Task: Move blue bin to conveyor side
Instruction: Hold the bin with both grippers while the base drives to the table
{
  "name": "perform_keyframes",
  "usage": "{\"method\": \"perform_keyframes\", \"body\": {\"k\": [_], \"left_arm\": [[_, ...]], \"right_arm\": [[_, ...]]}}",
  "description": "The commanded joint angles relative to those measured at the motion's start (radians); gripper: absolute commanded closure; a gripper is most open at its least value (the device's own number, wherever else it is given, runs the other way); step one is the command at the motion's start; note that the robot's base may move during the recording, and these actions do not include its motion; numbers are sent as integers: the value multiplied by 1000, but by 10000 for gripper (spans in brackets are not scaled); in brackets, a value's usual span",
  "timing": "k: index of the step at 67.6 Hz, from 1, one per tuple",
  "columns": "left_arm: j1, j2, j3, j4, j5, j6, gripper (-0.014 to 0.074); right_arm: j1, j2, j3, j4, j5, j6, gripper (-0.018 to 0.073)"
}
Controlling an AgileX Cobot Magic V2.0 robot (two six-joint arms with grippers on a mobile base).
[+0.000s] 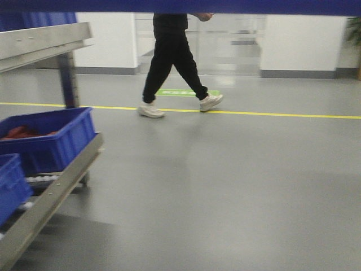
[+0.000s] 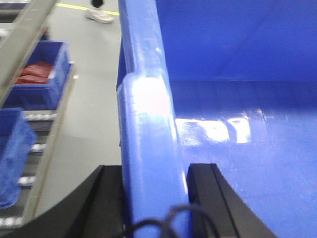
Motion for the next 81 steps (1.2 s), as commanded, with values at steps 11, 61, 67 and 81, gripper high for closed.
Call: {"method": "perform_keyframes", "body": {"k": [11,61,67,81], "left_arm": [[5,-15,-15,66,-102,16,605],[5,-15,-15,66,-102,16,605],[5,-15,-15,66,-102,16,605],[5,-15,-15,75,-102,16,605]], "right_arm": [[-4,-17,-15,-77,-115,-18,640],[-4,-17,-15,-77,-115,-18,640],[-4,-17,-15,-77,-115,-18,640],[-4,-17,-15,-77,-115,-18,640]]}}
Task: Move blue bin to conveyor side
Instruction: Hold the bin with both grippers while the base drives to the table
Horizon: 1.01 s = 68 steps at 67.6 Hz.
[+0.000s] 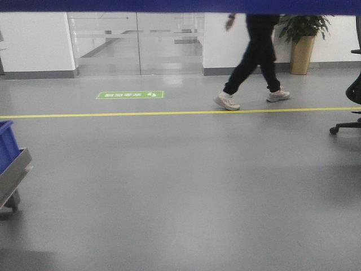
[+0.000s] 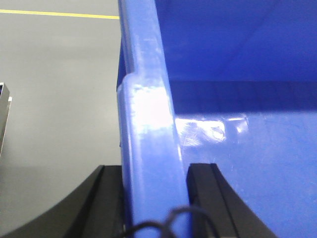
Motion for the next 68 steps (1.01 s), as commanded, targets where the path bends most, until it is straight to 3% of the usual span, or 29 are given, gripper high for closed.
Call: {"method": "perform_keyframes", "body": {"k": [1,68], "left_arm": [[5,-13,-15,73,-109,16,605],[5,-13,-15,77,-109,16,605]], "right_arm": [[-4,-17,-15,-77,-115,-18,640],[-4,-17,-15,-77,-115,-18,640]]}}
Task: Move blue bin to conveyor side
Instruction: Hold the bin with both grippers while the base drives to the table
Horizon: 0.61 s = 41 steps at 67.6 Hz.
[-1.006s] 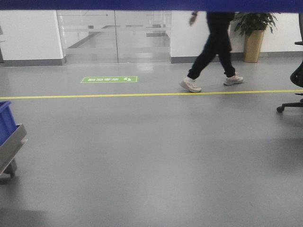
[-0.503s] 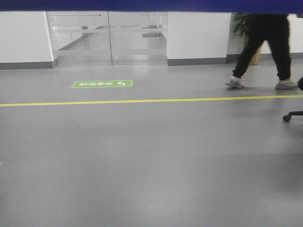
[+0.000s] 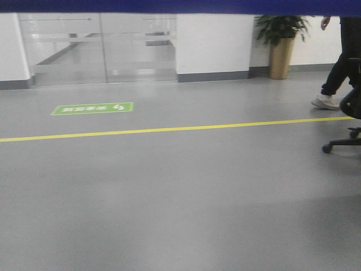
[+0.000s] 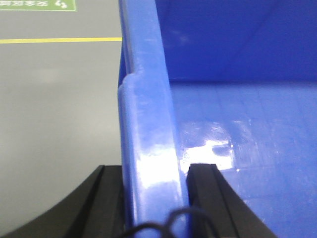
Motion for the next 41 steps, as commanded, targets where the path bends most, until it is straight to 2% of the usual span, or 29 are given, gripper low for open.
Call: {"method": "perform_keyframes", "body": {"k": [1,41], "left_arm": [[5,-15,-15,71,-109,16,605],[5,-15,-15,71,-109,16,605]], "right_arm": [[-4,-17,-17,-80,-114,-18,640],[-4,-17,-17,-80,-118,-18,640]]}}
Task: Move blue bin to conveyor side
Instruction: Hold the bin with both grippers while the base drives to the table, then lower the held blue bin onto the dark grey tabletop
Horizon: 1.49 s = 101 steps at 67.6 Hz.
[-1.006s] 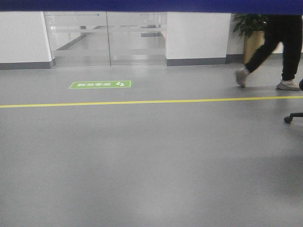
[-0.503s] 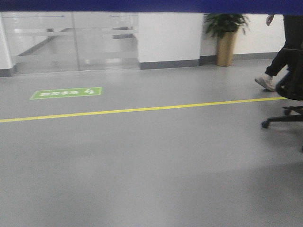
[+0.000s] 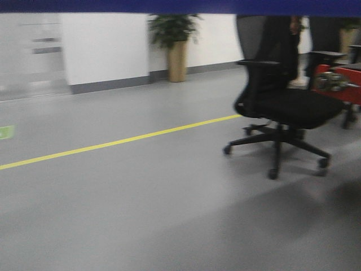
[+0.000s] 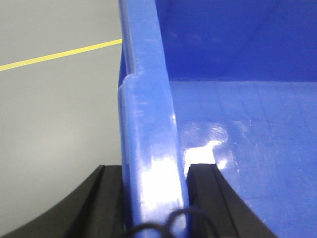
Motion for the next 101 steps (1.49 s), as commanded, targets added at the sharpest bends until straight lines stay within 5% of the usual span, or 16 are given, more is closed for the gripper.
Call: {"method": "perform_keyframes", "body": {"k": [1,101], "left_arm": [[5,-15,-15,71,-109,16,605],[5,-15,-15,73,-111,16,605]], "right_arm": [[-4,-17,-17,-81,-118,-19,640],[-4,-19,-17,-79,-118,-19,640]]}}
